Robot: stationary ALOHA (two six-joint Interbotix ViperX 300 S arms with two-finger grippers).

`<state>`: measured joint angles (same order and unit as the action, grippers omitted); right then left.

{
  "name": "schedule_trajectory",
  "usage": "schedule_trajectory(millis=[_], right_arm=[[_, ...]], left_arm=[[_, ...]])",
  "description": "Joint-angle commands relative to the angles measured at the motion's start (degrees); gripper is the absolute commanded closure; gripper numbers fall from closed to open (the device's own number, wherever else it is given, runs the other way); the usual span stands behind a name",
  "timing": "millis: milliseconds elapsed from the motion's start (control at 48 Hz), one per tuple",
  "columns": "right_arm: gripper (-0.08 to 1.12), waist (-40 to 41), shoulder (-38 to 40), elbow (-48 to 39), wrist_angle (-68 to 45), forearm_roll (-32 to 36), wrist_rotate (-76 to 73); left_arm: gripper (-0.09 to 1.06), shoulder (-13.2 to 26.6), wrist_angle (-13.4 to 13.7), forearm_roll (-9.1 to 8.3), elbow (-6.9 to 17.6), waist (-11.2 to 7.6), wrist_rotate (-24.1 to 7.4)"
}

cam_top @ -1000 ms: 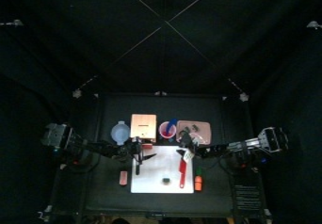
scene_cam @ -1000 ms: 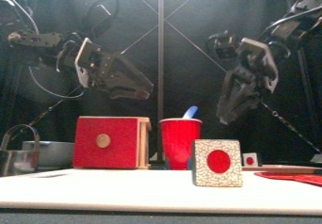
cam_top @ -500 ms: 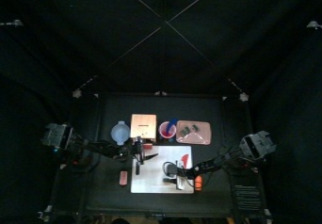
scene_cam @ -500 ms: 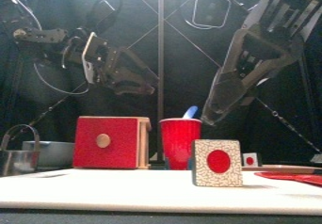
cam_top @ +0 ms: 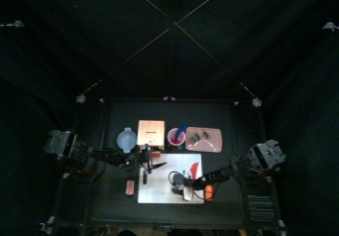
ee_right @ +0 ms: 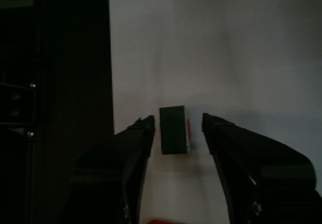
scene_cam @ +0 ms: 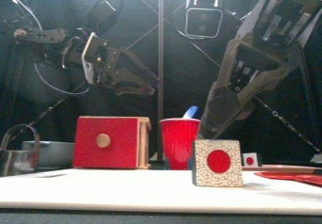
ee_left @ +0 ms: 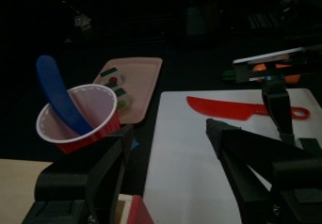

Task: Place sushi on board then cut the sushi with the knife then place the pieces on the plate
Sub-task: Place the 4 sushi pieces on the plate

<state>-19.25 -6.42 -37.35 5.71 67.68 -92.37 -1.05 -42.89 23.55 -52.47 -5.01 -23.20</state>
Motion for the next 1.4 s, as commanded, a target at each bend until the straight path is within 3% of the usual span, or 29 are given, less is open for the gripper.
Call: schedule_trajectory(millis=[21, 354, 583, 708, 1062, 1250, 1396], right_arm=[[0.2, 0.0, 0.09, 1.14, 0.09, -0.97, 0.0], [0.2, 0.35, -1.85, 1.76, 0.09, -1.41, 0.0], [0.44, 0.35, -1.58, 1.41, 0.18, -1.85, 0.0], [0.46, 0.7, 0.09, 0.18, 1.58, -2.99, 0.0], [0.46, 9.58, 17.23, -13.36, 24.26, -10.11, 0.09], [0.46, 17.05, 28.04, -18.98, 30.94, -14.94, 0.0], [0.46, 23.55, 33.66, -23.73, 32.96, -14.94, 0.09]], left_arm=[[0.01, -0.26, -0.26, -0.09, 1.14, -0.18, 0.0], [0.01, -0.26, -0.26, -0.09, 0.88, -0.35, 0.09], [0.01, -0.26, -0.35, -0.09, 0.7, -0.35, 0.09], [0.01, -0.18, -0.35, 0.0, 0.7, -0.35, 0.09], [0.01, -0.35, -0.35, -0.09, 0.26, -0.53, 0.0], [0.01, -0.44, -0.35, -0.09, 0.18, -0.53, 0.0], [0.01, -0.44, -0.35, -0.09, 0.09, -0.62, -0.09]])
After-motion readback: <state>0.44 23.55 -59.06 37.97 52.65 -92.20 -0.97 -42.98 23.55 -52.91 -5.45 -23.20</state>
